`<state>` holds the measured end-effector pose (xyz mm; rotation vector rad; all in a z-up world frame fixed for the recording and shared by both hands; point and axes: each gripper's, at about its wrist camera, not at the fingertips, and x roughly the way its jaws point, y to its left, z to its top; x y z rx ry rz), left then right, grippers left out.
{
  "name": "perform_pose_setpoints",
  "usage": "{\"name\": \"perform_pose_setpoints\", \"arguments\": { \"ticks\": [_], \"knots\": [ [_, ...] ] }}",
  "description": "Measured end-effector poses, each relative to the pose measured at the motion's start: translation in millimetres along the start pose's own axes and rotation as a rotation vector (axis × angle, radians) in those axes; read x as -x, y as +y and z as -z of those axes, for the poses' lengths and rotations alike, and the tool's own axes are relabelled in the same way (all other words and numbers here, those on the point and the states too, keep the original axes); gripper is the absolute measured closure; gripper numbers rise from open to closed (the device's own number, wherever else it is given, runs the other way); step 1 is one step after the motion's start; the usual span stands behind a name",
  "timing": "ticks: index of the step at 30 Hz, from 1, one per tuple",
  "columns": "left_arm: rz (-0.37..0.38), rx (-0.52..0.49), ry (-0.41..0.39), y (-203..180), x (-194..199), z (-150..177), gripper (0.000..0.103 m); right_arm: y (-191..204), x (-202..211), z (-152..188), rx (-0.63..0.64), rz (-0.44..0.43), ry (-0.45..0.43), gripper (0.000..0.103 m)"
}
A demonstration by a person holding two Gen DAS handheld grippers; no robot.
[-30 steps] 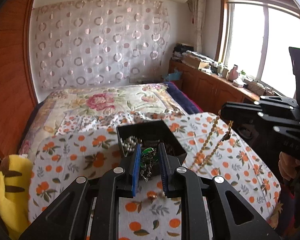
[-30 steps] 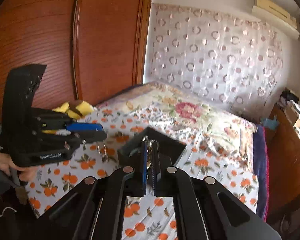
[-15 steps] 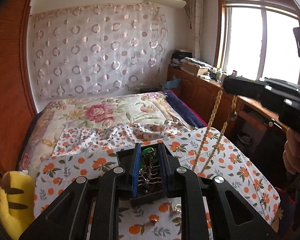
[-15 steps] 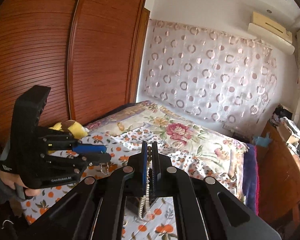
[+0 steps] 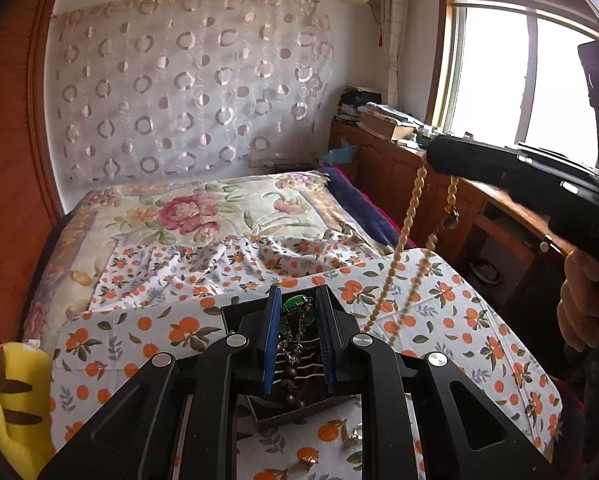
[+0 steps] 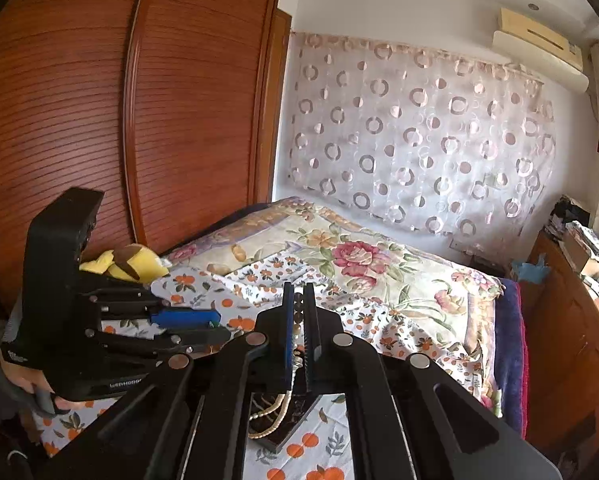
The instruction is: Organize jewelry
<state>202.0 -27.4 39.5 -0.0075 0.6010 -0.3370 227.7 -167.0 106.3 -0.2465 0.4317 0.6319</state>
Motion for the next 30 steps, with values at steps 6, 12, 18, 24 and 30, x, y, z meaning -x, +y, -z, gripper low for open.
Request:
{"name": "perform_pose_setpoints", "arguments": {
  "ticks": [6,12,18,24,30],
  "knots": [
    [0.045,0.020,0.028,3,-13,0,0.087,0,0,-4,0.001,-0.005,-0.010,0.098],
    [0.066,0.039,0.075,6,-29,11,0.086,-6,-17,12,-0.036,-0.030,0.054,0.098],
    [0.085,0.060,0.092,11,-35,14,0.086,-3,-46,44,-0.071,-0.061,0.156,0.097],
    [0.064,0.052,0.101,10,-37,17,0.078,-1,-51,63,-0.102,-0.061,0.180,0.092],
    [0.016,0.033,0.094,9,-30,26,0.066,1,-45,90,-0.121,-0.066,0.199,0.082]
  ]
}}
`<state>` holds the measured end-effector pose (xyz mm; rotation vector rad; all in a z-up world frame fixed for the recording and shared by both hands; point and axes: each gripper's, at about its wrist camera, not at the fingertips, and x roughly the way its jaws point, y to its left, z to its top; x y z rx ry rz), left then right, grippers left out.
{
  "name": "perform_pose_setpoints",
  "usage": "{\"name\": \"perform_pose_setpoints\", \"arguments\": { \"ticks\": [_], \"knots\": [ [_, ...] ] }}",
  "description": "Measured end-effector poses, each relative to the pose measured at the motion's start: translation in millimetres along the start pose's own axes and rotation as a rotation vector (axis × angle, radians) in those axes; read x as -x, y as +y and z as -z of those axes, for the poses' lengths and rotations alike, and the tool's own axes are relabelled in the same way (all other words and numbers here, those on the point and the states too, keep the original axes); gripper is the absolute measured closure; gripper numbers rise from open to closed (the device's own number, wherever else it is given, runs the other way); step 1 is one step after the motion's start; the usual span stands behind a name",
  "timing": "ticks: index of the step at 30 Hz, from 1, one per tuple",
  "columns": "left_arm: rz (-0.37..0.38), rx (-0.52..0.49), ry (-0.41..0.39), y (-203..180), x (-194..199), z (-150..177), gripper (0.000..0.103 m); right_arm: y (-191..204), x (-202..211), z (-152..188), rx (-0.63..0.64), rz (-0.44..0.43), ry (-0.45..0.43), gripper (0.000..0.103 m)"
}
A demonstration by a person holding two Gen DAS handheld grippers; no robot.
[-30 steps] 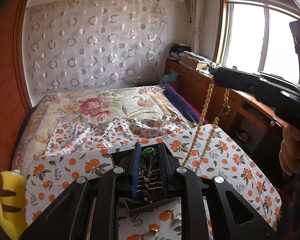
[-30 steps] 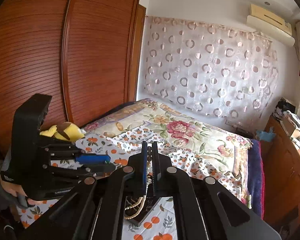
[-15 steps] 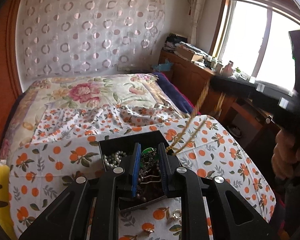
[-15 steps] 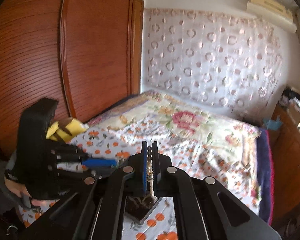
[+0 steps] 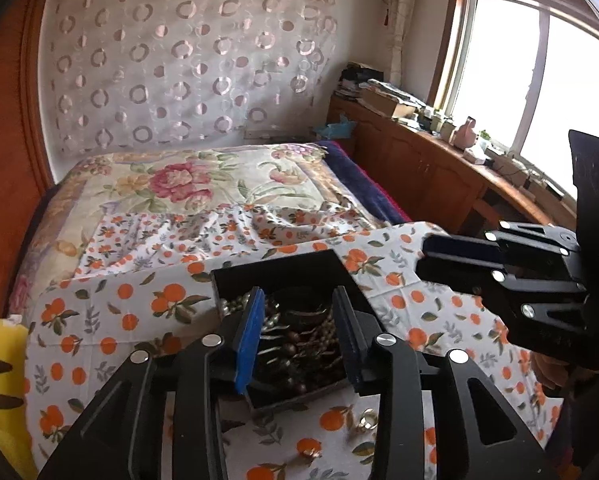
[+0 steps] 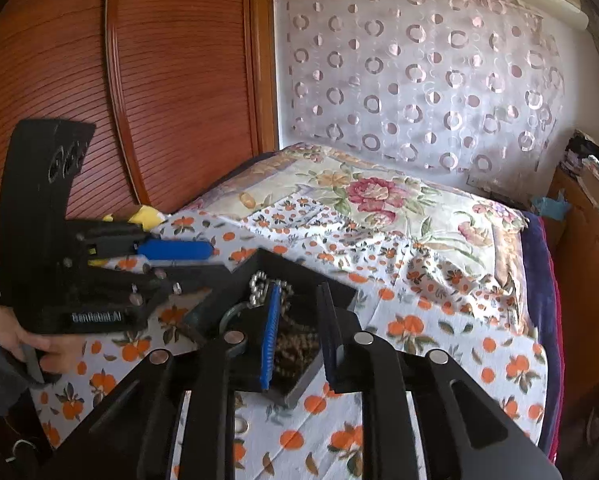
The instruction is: Organize jewelry
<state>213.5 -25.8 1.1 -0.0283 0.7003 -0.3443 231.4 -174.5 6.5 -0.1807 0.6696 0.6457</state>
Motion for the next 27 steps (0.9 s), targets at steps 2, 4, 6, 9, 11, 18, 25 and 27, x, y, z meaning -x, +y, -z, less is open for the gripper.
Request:
{"name": "perform_pose_setpoints", "arguments": {
  "ticks": [2,4,6,9,11,18,25,27],
  "knots": [
    [-0.013,-0.003,0.005,0,3,9,0.062,4,-2,16,-0.005,-0.005,0.021,0.082],
    [-0.027,-0.012,0.016,1,6,18,0.062,7,-4,28,-0.006,-0.012,0.040,0.082],
    [-0.050,-0.031,0.026,-2,9,32,0.061,13,-8,45,-0.010,-0.027,0.069,0.082],
    [-0.055,-0.040,0.060,-3,11,55,0.060,22,-18,65,-0.010,-0.056,0.115,0.082],
    [-0.057,-0.039,0.088,-4,9,69,0.060,30,-27,77,0.003,-0.064,0.148,0.082],
    [-0.050,-0.053,0.174,-10,-10,101,0.060,37,-38,89,0.010,-0.083,0.182,0.082],
    [-0.034,-0.090,0.198,-21,-20,104,0.069,43,-37,90,0.034,-0.107,0.196,0.082],
    [-0.038,-0.095,0.212,-22,-25,106,0.076,47,-41,92,0.044,-0.116,0.208,0.082]
  ]
}}
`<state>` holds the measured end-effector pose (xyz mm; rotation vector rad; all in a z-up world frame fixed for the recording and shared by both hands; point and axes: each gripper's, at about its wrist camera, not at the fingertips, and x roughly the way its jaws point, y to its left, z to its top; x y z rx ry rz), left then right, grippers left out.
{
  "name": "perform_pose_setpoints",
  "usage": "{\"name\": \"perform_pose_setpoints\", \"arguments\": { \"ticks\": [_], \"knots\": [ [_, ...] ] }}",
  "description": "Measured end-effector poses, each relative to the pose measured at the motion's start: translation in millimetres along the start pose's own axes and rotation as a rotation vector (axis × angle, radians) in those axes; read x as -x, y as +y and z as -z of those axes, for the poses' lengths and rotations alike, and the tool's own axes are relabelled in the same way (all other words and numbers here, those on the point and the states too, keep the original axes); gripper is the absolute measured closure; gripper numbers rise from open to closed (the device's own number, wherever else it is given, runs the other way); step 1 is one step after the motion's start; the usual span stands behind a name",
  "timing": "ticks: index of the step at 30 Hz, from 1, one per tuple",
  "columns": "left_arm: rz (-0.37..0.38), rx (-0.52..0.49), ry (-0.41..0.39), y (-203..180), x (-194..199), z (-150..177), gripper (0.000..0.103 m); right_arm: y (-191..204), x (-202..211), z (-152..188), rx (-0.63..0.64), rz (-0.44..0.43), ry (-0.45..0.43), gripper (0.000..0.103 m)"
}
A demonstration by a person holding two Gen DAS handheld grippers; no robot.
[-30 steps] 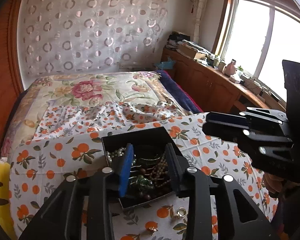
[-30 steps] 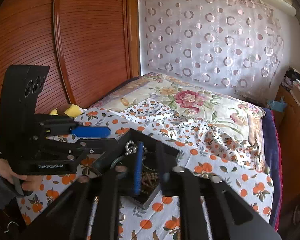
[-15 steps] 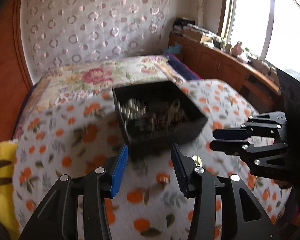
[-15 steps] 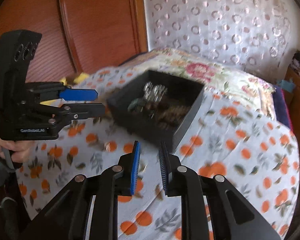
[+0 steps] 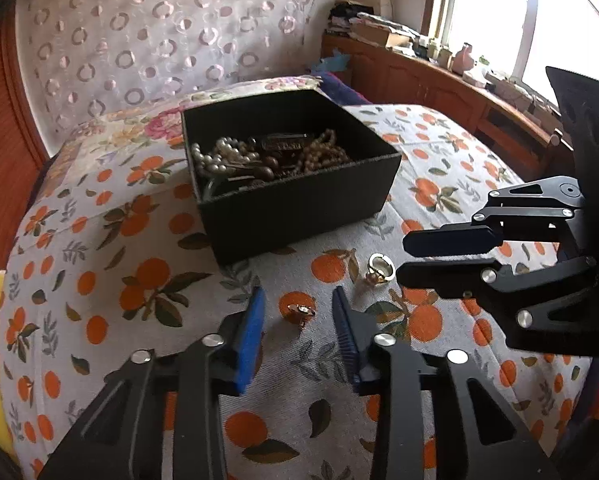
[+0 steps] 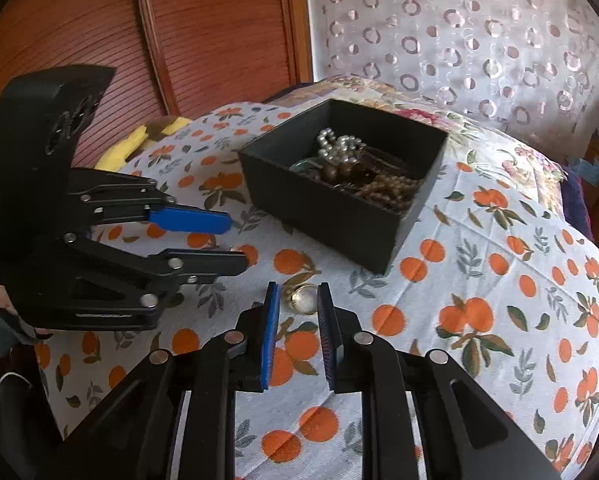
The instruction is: Organize jewelry
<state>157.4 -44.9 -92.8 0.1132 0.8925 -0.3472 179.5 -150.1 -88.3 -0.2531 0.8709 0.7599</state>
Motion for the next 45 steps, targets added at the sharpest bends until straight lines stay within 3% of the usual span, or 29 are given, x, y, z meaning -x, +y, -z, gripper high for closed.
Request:
{"name": "perform_pose_setpoints", "arguments": {
  "ticks": [3,11,16,23,33,45],
  "knots": [
    [-0.008,-0.004,0.020,1,-5,2,0.089,3,-5,-1,0.012,-0.004,0.012,0.082],
    [-0.020,0.031,-0.014,12,6,2,0.089,8,-26,-7,0.052,0.029,0.070,0.082],
    [-0.035,0.041,-0.055,15,19,-6,0.089,7,-28,-8,0.063,0.066,0.073,0.089],
    [-0.045,0.043,-0.110,16,35,-23,0.089,2,-18,-10,0.056,0.077,0.038,0.091],
    [-0.059,0.051,-0.160,23,40,-49,0.089,-14,29,-46,0.029,0.103,-0.113,0.091],
    [-0.067,0.061,-0.176,32,33,-69,0.089,-38,11,-77,-0.004,0.118,-0.139,0.090]
  ]
}}
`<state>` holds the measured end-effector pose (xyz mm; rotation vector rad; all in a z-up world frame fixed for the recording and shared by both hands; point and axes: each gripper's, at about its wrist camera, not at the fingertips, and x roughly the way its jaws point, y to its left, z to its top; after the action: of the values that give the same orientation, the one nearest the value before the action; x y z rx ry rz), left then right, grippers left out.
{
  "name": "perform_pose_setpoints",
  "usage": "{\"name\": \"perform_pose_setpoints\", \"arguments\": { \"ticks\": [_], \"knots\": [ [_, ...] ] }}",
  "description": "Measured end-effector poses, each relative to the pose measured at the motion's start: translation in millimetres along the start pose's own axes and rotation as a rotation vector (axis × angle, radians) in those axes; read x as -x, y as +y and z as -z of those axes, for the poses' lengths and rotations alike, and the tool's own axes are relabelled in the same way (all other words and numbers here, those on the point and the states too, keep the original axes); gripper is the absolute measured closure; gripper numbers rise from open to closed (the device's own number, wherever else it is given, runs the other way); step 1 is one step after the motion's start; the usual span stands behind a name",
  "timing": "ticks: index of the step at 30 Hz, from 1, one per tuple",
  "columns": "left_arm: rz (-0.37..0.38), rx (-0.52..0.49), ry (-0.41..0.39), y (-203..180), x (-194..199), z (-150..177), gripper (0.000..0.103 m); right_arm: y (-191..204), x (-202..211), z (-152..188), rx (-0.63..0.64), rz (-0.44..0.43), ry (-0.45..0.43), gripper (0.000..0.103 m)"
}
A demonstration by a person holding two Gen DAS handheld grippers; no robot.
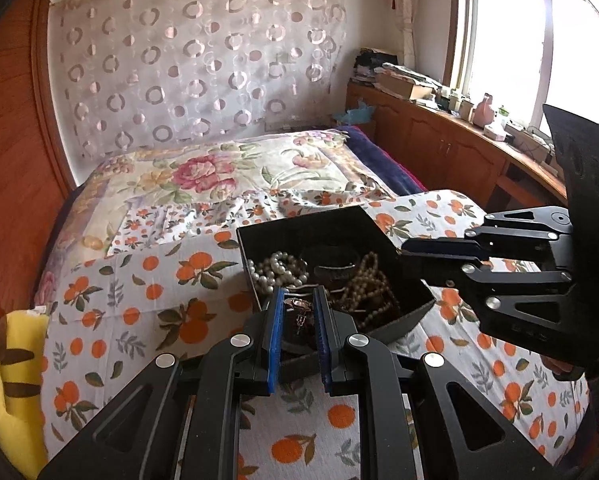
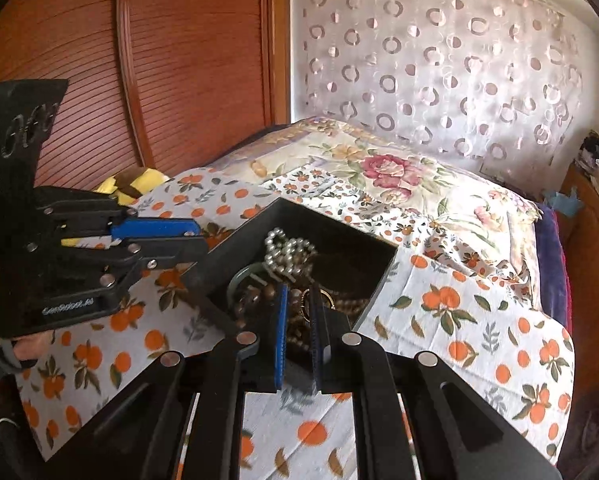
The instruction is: Organize jewelry
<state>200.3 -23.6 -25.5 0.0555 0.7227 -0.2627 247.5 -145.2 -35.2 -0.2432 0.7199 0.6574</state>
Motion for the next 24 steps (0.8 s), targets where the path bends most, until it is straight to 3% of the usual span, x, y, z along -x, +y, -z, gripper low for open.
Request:
{"name": "perform_pose_setpoints", "arguments": {
  "ticks": [5,7,24],
  "knots": [
    [0.000,0.008,0.004,4,-9,-4,0.089,-6,-5,-1,-0.020,-0.008,0.006,0.089],
    [0.000,0.007,0.004,3,-14,-5,0.089,-8,-3,-1,-0.030,-0.009,-0.001,0.084],
    [0.046,0.019,0.036,-10,-63,-44,0.089,-31,24,32,-0.128,0.039,-0.024,0.084]
  ]
}}
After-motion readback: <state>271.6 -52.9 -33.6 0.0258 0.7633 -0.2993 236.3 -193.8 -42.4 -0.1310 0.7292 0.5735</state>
